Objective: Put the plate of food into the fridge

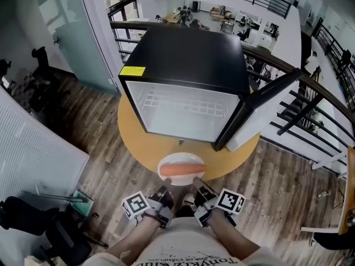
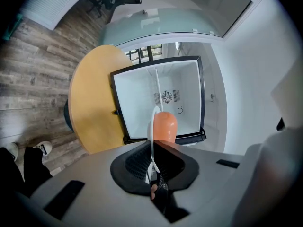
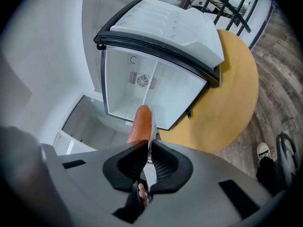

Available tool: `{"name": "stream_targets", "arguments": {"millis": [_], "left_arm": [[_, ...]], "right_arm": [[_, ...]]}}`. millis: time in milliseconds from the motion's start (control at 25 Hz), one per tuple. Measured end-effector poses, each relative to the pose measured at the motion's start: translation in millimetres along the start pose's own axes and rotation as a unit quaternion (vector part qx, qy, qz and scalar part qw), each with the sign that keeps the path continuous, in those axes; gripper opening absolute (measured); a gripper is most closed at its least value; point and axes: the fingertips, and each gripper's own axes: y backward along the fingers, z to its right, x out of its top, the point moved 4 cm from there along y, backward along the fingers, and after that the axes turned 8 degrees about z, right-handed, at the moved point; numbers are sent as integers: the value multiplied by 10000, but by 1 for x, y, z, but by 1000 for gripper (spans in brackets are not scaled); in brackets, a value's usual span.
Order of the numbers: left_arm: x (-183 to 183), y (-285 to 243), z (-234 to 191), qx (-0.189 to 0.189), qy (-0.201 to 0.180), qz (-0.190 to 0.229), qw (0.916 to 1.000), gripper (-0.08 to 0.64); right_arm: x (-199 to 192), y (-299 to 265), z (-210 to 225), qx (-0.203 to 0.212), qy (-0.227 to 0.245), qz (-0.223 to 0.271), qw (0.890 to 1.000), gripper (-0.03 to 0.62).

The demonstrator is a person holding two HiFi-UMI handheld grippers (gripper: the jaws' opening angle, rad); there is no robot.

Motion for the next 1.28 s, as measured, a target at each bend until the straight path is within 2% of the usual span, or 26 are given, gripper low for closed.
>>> {"name": "stream_targets", "arguments": {"millis": [120, 280, 560, 960, 1280], "left_arm": [[-1, -18, 6, -72, 42, 55, 10000, 32], [2, -32, 6, 22, -13, 67, 10000, 32], [14, -38, 6, 86, 8, -72, 9999, 32], [54, -56, 16, 272, -120, -350, 9989, 32], [78, -88, 38, 13, -113, -350, 9993, 31]], "right_arm": [[17, -8, -1, 113, -66, -23, 9999, 43], [30, -16, 2, 108, -49, -19, 9999, 43], [28, -26, 1, 28, -181, 102, 9998, 43], [33, -59, -17, 58, -288, 468, 9985, 43], [58, -87, -35, 121, -243, 662, 9974, 43]]}}
